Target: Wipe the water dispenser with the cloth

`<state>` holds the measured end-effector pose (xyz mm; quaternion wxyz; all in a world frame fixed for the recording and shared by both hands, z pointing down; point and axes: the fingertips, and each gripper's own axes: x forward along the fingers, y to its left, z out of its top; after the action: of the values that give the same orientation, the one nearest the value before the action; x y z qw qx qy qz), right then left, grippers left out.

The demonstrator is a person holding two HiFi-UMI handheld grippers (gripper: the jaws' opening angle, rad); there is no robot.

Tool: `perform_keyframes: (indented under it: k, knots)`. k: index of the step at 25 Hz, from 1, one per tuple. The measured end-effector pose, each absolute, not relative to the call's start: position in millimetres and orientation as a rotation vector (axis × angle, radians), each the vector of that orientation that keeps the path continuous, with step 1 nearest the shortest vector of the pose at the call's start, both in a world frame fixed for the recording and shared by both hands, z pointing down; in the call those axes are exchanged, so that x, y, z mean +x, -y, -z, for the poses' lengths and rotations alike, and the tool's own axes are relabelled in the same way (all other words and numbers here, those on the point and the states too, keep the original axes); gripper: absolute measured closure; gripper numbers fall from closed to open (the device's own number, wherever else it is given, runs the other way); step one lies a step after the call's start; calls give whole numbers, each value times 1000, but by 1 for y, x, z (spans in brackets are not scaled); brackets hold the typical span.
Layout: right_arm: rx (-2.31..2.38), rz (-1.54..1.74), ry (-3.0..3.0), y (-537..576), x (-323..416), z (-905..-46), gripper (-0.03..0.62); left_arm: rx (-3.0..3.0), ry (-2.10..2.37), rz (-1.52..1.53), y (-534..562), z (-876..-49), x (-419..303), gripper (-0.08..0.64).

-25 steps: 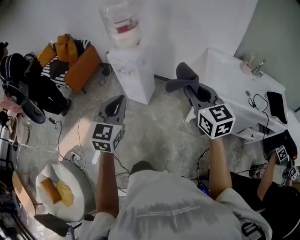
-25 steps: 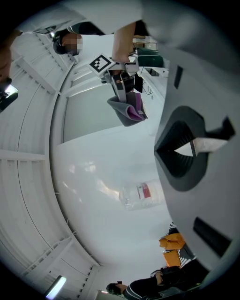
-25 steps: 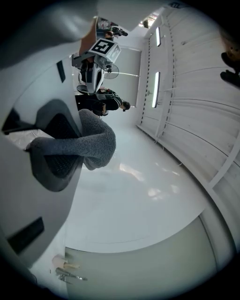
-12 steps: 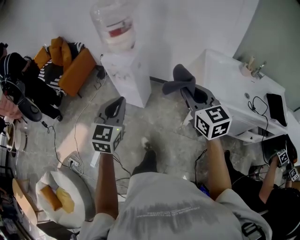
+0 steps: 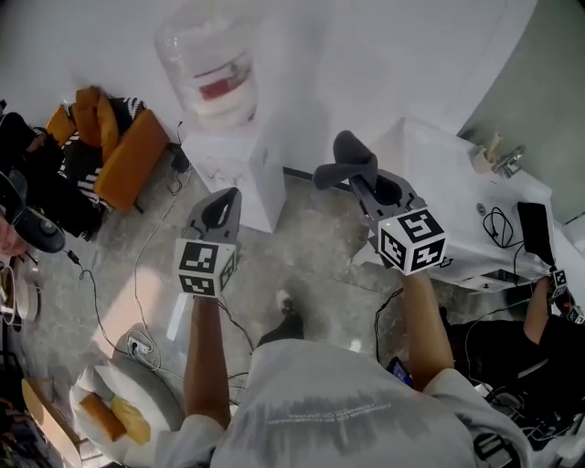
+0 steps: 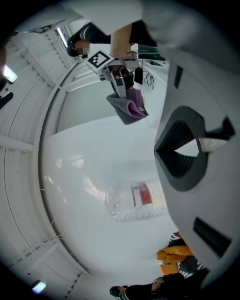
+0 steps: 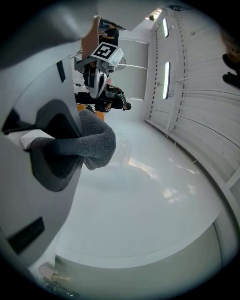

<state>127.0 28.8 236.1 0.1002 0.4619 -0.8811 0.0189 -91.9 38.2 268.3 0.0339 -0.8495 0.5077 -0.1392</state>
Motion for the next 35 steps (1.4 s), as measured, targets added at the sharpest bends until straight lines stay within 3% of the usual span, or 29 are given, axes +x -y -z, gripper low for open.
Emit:
perform_keyframes:
  k: [17, 35]
  knots:
    - [1375, -157, 2546, 138, 74, -266, 535, -2703, -1559, 433, 127, -307, -142, 544]
    - [1162, -428, 2469, 342, 76, -394, 535, -2739, -1915, 664, 259, -425, -147, 545]
